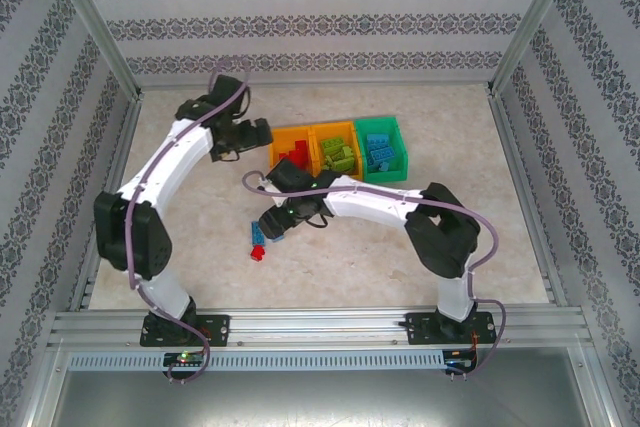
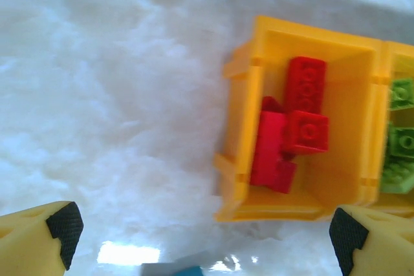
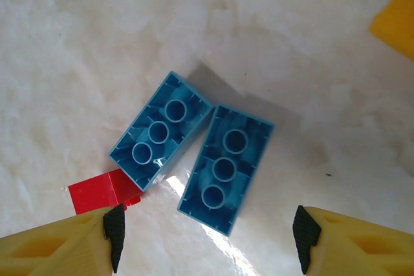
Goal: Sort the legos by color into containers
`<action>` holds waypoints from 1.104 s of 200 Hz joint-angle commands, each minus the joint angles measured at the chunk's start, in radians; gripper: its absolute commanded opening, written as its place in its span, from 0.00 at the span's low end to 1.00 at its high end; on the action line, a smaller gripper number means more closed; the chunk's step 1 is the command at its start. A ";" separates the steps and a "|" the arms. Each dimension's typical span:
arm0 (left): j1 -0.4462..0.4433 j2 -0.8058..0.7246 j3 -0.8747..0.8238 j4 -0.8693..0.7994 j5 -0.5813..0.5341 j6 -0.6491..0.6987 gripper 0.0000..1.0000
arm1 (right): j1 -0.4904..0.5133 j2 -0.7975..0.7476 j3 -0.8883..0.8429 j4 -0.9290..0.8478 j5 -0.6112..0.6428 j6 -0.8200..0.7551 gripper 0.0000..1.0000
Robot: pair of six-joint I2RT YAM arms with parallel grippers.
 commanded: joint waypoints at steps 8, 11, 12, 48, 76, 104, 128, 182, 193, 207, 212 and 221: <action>0.064 -0.071 -0.119 0.051 -0.011 -0.016 1.00 | 0.017 0.061 0.052 -0.078 0.020 -0.003 0.72; 0.070 -0.077 -0.127 0.052 -0.009 -0.016 1.00 | 0.017 0.064 0.052 -0.079 0.026 -0.001 0.71; 0.070 -0.078 -0.131 0.052 -0.008 -0.016 1.00 | 0.017 0.065 0.053 -0.079 0.029 -0.001 0.71; 0.100 -0.121 -0.198 0.070 0.014 -0.017 1.00 | 0.018 0.087 0.044 -0.082 0.056 0.007 0.71; 0.107 -0.129 -0.218 0.079 0.034 -0.025 0.99 | 0.017 0.115 0.049 -0.095 0.065 0.010 0.67; 0.108 -0.136 -0.229 0.084 0.040 -0.027 1.00 | 0.010 0.116 0.038 -0.102 0.092 0.014 0.62; 0.108 -0.137 -0.236 0.084 0.045 -0.026 1.00 | -0.008 0.093 0.002 -0.094 0.099 0.021 0.48; 0.108 -0.136 -0.253 0.088 0.051 -0.031 1.00 | -0.038 -0.022 -0.123 -0.069 0.115 -0.030 0.46; 0.109 -0.137 -0.256 0.091 0.053 -0.031 1.00 | -0.040 -0.048 -0.140 -0.045 0.108 -0.050 0.50; 0.109 -0.141 -0.263 0.090 0.055 -0.033 1.00 | -0.040 -0.065 -0.138 -0.030 0.101 -0.091 0.59; 0.109 -0.142 -0.266 0.088 0.055 -0.033 1.00 | -0.040 -0.065 -0.131 -0.030 0.100 -0.109 0.61; 0.108 -0.147 -0.273 0.087 0.054 -0.033 1.00 | -0.041 -0.058 -0.108 -0.037 0.095 -0.138 0.63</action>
